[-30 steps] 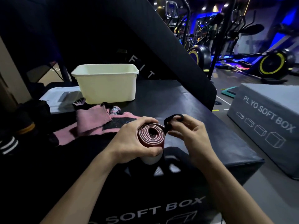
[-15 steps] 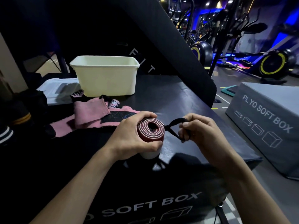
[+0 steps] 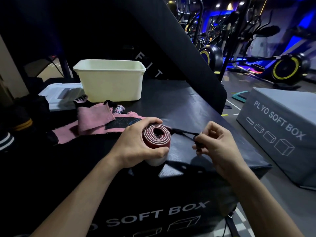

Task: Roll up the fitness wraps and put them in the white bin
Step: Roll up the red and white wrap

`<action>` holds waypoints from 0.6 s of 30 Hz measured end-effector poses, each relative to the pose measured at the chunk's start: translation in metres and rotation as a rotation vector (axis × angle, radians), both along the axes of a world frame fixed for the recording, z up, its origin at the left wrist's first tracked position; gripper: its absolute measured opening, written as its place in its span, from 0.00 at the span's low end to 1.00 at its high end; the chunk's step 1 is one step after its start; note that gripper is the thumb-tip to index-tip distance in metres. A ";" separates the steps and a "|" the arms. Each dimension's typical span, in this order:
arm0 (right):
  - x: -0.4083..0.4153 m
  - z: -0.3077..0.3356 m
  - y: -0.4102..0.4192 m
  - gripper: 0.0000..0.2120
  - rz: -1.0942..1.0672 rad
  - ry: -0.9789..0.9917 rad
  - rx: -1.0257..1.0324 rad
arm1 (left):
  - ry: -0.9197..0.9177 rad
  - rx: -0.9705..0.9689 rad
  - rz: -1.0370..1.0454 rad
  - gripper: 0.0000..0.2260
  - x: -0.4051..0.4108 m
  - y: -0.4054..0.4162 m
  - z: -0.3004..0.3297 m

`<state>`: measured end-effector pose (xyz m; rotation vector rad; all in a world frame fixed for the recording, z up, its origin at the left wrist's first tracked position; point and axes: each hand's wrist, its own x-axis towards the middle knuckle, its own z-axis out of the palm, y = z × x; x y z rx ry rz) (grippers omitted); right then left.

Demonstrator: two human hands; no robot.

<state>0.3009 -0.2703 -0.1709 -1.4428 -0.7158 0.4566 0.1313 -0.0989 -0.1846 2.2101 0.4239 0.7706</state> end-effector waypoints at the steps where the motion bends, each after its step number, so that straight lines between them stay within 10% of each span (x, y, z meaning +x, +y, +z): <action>1: -0.001 -0.003 0.001 0.15 -0.097 -0.152 -0.047 | 0.001 0.000 0.000 0.31 0.000 0.000 0.000; 6: 0.001 -0.014 0.005 0.08 -0.308 -0.509 -0.213 | 0.004 -0.015 -0.016 0.32 0.001 0.001 -0.001; 18: 0.002 -0.007 -0.017 0.10 0.278 -0.343 0.240 | 0.005 -0.013 -0.010 0.32 0.001 0.002 -0.002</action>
